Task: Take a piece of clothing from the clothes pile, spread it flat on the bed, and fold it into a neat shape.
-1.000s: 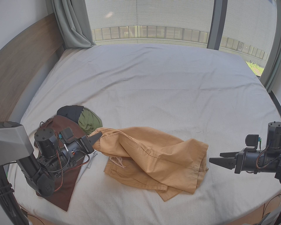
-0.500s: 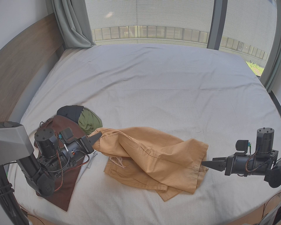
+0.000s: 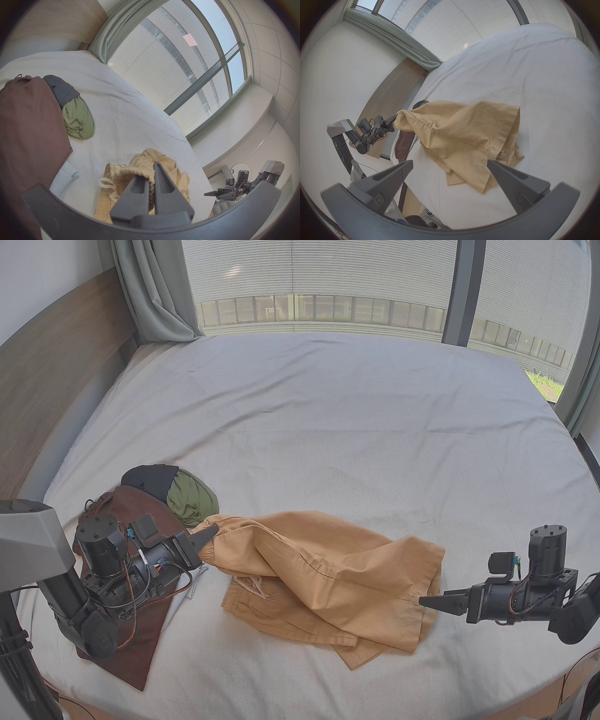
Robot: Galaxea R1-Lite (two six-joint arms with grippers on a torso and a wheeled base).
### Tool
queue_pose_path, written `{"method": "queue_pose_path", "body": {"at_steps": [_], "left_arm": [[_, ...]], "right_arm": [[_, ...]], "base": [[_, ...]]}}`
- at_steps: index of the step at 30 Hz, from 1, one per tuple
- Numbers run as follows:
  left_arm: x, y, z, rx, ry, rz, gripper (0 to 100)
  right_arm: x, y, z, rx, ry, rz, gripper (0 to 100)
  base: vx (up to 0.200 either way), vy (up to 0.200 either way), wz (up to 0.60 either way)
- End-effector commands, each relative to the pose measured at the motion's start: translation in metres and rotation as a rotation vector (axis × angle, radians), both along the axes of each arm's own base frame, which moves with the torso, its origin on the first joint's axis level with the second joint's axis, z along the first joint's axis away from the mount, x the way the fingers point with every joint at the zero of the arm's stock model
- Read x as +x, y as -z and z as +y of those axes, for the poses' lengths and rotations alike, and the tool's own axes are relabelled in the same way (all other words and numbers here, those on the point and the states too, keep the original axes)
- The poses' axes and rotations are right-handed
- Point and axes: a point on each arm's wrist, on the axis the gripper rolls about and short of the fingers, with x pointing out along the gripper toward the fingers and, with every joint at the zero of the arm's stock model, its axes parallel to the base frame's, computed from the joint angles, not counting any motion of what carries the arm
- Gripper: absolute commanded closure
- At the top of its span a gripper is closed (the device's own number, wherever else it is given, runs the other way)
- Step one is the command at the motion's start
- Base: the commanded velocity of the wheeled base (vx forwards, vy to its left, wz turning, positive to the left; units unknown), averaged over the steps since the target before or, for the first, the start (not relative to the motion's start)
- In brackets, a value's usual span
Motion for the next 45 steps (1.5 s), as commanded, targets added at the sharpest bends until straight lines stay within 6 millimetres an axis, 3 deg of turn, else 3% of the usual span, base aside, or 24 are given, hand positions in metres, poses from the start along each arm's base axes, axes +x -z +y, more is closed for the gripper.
{"method": "queue_pose_path", "body": {"at_steps": [1, 13, 25, 45], "left_arm": [[0.000, 0.000, 0.000, 0.000, -0.001, 0.001, 100], [0.000, 0.001, 0.000, 0.001, -0.001, 0.002, 100], [0.000, 0.000, 0.000, 0.000, -0.001, 0.001, 100], [-0.001, 0.001, -0.001, 0.001, 0.004, 0.004, 100]], "right_arm": [[0.007, 0.017, 0.001, -0.005, 0.008, 0.049, 0], [0.024, 0.058, 0.004, 0.011, 0.047, 0.119, 0], [0.034, 0.084, 0.006, 0.032, 0.083, 0.099, 0], [0.045, 0.097, 0.021, 0.115, 0.086, 0.073, 0]], "base": [[0.000, 0.000, 0.00], [0.000, 0.000, 0.00], [0.000, 0.000, 0.00], [0.000, 0.000, 0.00]]}}
